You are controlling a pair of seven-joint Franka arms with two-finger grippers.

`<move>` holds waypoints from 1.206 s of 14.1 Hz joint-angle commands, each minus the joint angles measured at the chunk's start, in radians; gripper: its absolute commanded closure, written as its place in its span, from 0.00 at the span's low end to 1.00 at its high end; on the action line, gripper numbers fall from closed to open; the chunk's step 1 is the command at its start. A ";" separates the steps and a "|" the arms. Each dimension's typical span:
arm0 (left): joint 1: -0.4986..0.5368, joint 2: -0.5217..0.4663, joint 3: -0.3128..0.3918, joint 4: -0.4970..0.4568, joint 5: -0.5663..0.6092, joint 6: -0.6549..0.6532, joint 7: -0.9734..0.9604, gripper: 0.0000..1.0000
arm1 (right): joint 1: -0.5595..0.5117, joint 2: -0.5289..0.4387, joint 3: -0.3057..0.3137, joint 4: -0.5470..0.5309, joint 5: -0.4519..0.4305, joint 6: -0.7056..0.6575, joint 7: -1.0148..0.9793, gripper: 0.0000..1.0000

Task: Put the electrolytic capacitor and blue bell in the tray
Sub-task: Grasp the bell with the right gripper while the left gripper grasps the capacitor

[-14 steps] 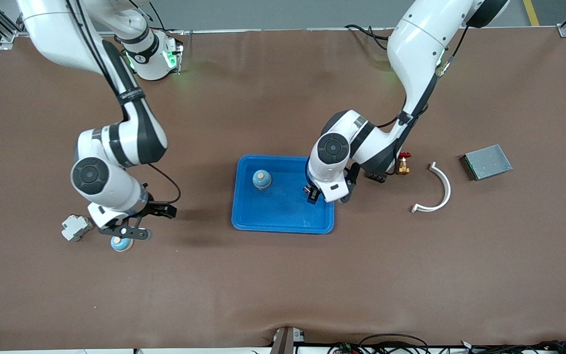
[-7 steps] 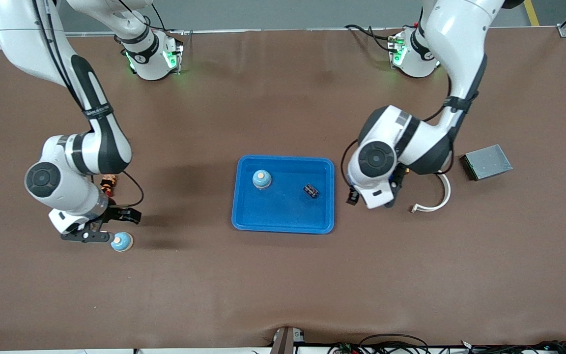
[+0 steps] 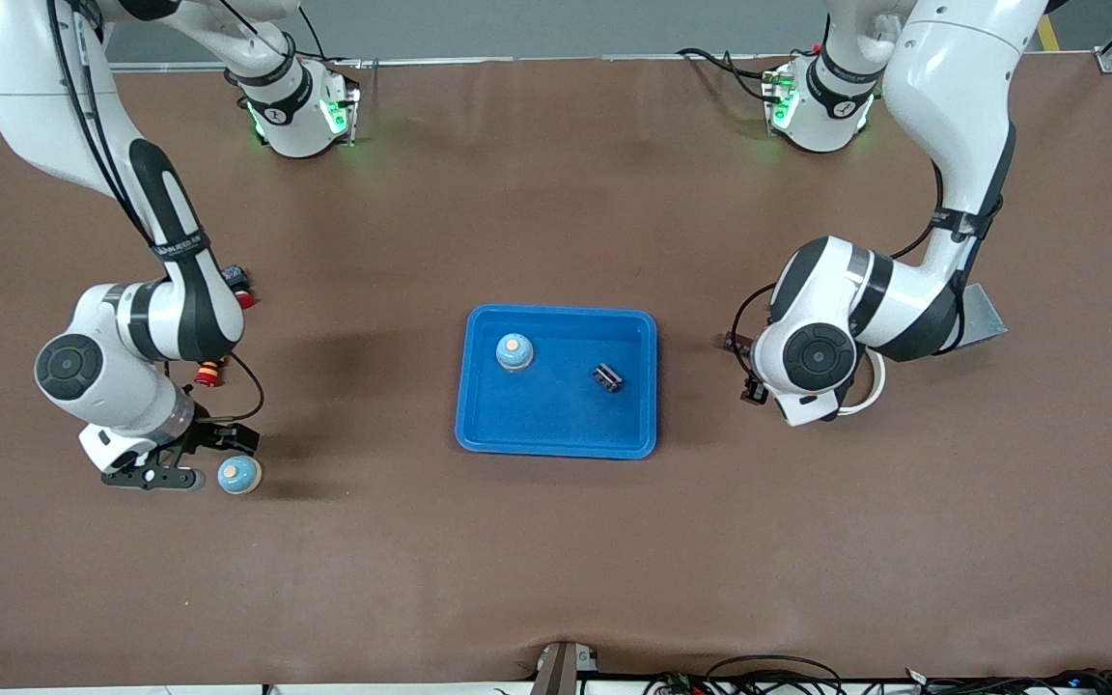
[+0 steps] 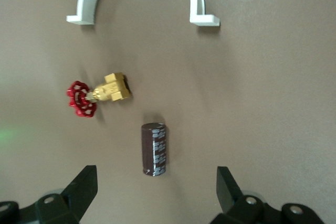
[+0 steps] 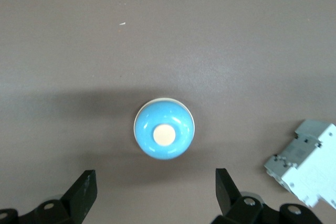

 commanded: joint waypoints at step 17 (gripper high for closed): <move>-0.001 -0.018 -0.005 -0.316 0.049 0.402 -0.019 0.82 | -0.027 0.190 0.020 0.125 -0.005 0.125 0.007 0.00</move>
